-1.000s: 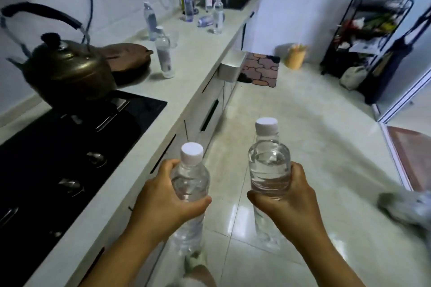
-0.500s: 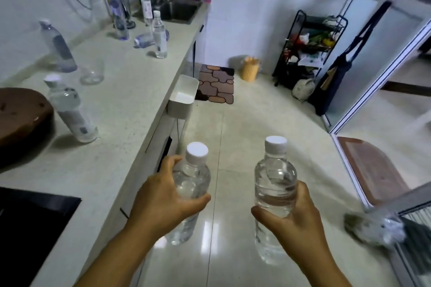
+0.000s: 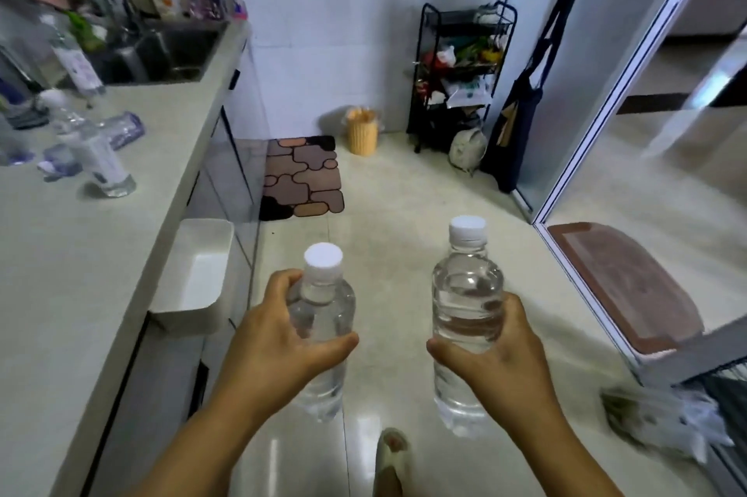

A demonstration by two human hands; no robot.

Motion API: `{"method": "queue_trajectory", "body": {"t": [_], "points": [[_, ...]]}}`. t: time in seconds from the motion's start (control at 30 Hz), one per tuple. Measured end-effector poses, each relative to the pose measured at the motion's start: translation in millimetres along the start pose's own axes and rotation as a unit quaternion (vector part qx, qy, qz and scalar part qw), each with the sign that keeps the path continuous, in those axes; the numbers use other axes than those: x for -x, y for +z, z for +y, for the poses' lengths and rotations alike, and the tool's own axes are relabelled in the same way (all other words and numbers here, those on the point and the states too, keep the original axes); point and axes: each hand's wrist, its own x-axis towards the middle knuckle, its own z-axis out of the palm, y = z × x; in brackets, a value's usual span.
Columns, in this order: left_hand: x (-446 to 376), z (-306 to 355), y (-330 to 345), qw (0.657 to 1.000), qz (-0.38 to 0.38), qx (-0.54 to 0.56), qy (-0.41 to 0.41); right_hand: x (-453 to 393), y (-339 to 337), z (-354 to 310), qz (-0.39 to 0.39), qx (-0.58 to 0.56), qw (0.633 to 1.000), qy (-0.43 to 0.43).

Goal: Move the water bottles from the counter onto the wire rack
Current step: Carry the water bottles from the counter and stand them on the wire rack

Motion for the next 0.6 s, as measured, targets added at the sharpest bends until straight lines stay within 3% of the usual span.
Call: {"method": "queue_trajectory", "body": {"t": [0.33, 0.6], "points": [[-251, 79, 6, 0.997, 0.057, -0.038, 0.047, -270, -4, -66, 0.015, -0.027, 0.999, -0.026], [-456, 77, 38, 0.998, 0.04, -0.032, 0.033, -461, 23, -79, 0.033, -0.016, 0.999, -0.031]]}}
